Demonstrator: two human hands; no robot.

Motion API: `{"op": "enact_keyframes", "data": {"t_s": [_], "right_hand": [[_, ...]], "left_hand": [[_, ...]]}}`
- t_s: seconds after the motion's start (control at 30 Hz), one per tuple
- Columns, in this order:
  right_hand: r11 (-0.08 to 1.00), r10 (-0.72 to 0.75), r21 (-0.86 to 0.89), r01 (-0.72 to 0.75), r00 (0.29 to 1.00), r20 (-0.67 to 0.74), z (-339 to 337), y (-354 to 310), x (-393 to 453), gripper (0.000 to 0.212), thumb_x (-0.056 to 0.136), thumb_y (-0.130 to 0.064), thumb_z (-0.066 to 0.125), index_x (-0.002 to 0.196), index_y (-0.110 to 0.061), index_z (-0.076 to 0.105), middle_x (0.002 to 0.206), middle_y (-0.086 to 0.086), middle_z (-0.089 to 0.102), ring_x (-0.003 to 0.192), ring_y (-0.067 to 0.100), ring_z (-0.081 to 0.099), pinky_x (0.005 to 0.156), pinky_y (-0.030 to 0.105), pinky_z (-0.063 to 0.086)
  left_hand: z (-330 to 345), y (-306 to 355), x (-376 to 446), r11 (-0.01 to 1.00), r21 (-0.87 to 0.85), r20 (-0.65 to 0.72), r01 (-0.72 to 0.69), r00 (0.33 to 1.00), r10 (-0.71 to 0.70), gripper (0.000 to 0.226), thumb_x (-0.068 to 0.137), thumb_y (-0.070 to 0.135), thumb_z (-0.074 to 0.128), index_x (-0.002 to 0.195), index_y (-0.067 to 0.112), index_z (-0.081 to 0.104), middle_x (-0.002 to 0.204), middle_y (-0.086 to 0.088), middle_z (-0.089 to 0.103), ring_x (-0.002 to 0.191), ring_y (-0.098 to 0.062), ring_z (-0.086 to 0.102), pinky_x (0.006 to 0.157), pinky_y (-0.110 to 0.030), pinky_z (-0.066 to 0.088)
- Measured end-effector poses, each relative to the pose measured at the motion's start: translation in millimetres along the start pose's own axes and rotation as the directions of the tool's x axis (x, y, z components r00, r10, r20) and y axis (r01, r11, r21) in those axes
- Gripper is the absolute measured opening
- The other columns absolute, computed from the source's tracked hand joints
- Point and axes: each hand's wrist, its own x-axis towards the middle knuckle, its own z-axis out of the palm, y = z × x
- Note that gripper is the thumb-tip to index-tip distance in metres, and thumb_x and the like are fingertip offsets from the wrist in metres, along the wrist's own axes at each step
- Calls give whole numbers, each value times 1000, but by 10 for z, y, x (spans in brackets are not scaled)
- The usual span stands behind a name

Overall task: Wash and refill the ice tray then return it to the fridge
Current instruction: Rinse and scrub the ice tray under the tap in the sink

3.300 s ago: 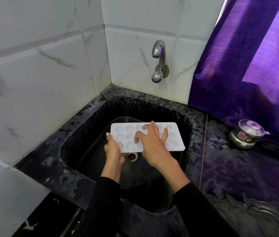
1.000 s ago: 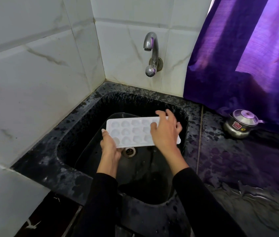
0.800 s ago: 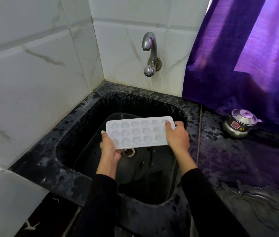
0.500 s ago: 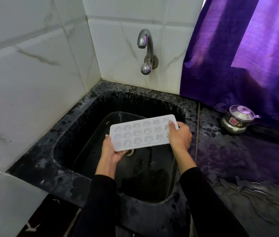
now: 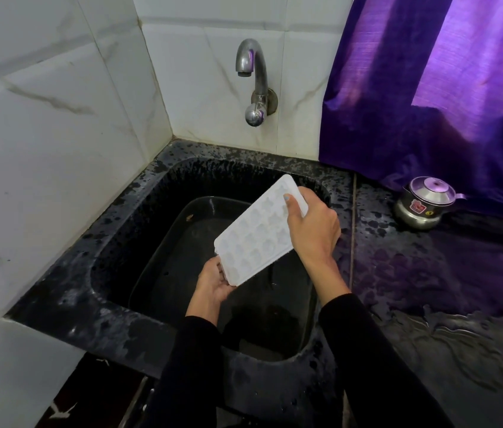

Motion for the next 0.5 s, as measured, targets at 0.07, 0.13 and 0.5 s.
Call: {"op": "enact_keyframes", "data": {"t_s": [0.07,0.13,0.5], "right_hand": [[998,-62,-19,62,998,1,-6,-47,-12,39,96,-47,48,128,-28,58,91,9,70,92,31,65,77,36,45],[990,-136,-33,136,991,3,2,-85,-31,36,96,-46,49,126,-28,59,88,6,70,88,29,65,72,34,42],[877,-471,-142,458,879,-71,291,-23,-162,24,87,-34,66,107,-21,71,73,-4,66,56,16,61,51,22,35]], "left_hand": [[21,-39,20,1000,22,6,18,1000,-18,17,98,16,43,102,5,55,92,-13,60,79,-26,59,61,-41,50],[45,-79,52,999,23,9,33,999,-33,22,98,19,44,110,5,55,101,-13,61,82,-27,59,62,-40,49],[58,-197,183,992,77,-10,103,995,-102,56,99,36,37,138,-4,38,143,-21,42,134,-36,37,113,-43,27]]}}
